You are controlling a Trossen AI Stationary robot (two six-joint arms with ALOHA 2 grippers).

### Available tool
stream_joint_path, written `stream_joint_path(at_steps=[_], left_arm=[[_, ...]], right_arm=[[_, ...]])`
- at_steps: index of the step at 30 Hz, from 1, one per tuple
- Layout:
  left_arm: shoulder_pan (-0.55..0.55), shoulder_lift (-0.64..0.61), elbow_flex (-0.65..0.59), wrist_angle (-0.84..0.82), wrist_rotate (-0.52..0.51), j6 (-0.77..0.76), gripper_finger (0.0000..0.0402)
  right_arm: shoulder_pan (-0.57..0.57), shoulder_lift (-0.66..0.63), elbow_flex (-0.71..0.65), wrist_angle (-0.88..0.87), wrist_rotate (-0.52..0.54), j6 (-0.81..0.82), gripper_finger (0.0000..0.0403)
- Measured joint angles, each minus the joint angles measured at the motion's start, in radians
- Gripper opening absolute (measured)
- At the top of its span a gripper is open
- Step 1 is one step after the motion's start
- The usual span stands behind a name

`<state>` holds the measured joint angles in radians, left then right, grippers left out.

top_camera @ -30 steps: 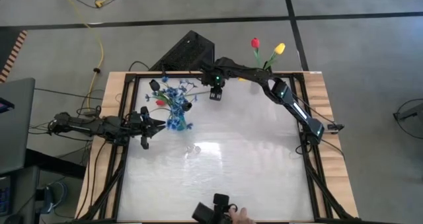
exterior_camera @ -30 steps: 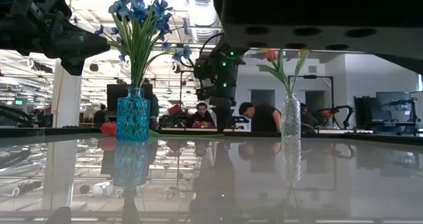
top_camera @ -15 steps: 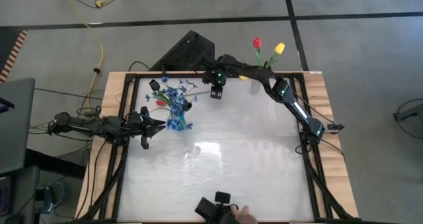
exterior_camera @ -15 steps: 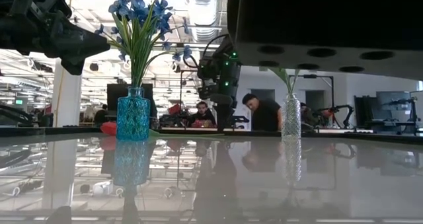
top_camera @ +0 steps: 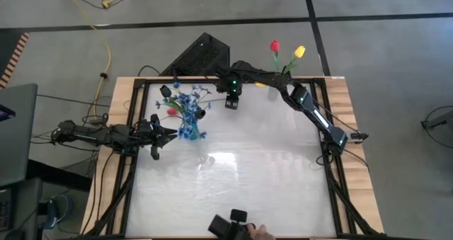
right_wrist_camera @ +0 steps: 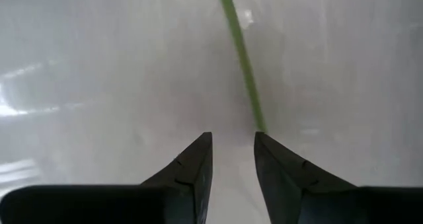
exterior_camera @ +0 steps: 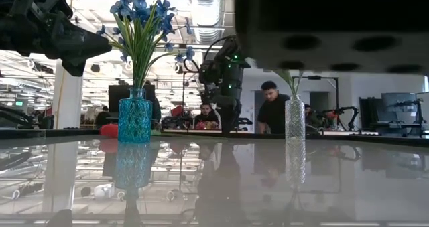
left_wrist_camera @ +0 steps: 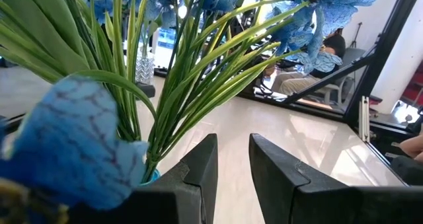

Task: Sort flowers into vase by color
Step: Put the red tulip flower into the transparent vase

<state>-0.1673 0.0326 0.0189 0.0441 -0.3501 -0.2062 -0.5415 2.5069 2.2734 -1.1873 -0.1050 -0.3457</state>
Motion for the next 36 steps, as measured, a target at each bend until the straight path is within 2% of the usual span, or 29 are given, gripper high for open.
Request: stream_joint_path(at_steps=[3,8,14,25,36], left_arm=[[0.000,0.000,0.000,0.000,0.000,0.000,0.0075],[0.000,0.000,0.000,0.000,0.000,0.000,0.0075],[0.000,0.000,0.000,0.000,0.000,0.000,0.0075],[0.000,0.000,0.000,0.000,-0.001,0.000,0.0075],[0.000,0.000,0.000,0.000,-0.001,0.000,0.0075]], right_arm=[[0.006,0.001,0.000,0.025,0.033,-0.001,0.0141],[0.034,0.002,0.015,0.036,0.146,-0.053,0.0139],[0.028,0.001,0.021,0.047,0.153,-0.057,0.0136],[-0.012,0.001,0.011,0.013,-0.043,0.053,0.0136],[-0.009,0.001,0.011,0.001,-0.054,0.086,0.0136]])
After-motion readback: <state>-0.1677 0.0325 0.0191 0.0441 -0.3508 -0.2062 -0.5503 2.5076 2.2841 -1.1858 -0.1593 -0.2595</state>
